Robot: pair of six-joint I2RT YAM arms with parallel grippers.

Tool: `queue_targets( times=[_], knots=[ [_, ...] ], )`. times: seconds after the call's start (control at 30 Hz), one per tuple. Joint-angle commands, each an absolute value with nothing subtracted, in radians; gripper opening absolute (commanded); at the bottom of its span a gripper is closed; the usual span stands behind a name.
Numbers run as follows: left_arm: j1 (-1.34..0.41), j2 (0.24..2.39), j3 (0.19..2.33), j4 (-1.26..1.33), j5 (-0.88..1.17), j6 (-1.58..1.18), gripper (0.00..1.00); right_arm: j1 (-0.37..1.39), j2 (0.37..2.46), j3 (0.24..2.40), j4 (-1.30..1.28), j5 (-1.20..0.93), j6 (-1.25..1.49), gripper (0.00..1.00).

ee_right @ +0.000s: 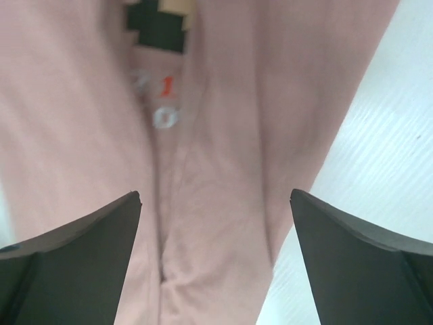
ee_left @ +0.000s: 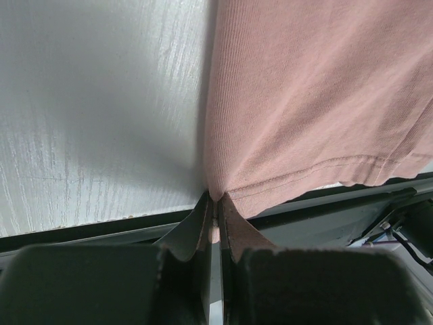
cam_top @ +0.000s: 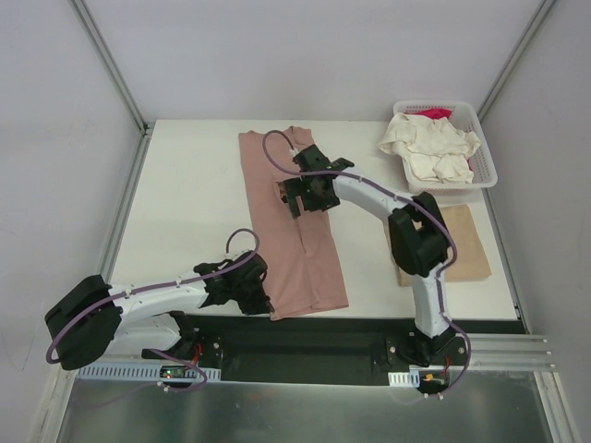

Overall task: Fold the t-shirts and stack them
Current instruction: Rotate the tshirt 90 degrees, then grab the bottom of the folded rectangular tshirt with both arms

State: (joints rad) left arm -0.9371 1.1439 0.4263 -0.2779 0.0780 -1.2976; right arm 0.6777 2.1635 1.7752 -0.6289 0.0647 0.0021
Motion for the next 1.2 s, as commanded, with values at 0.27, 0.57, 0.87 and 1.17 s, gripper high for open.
queue_targets(
  times=[0.27,0.57,0.87,1.17],
  knots=[
    [-0.950,1.141,0.397,-0.397,0.080,-1.247,0.00,0.689,1.320,0.949,-0.413,-0.101,0.197,0.97],
    [-0.951,1.144,0.405,-0.396,0.095,-1.226,0.00,0.713,1.068,0.609,-0.489,-0.273,0.284,0.97],
    [-0.951,1.167,0.411,-0.396,0.101,-1.229,0.00,0.732,1.147,0.568,-0.382,-0.345,0.316,0.71],
    [-0.950,1.126,0.387,-0.399,0.107,-1.243,0.00,0.768,1.256,0.546,-0.377,-0.334,0.353,0.32]
  ],
)
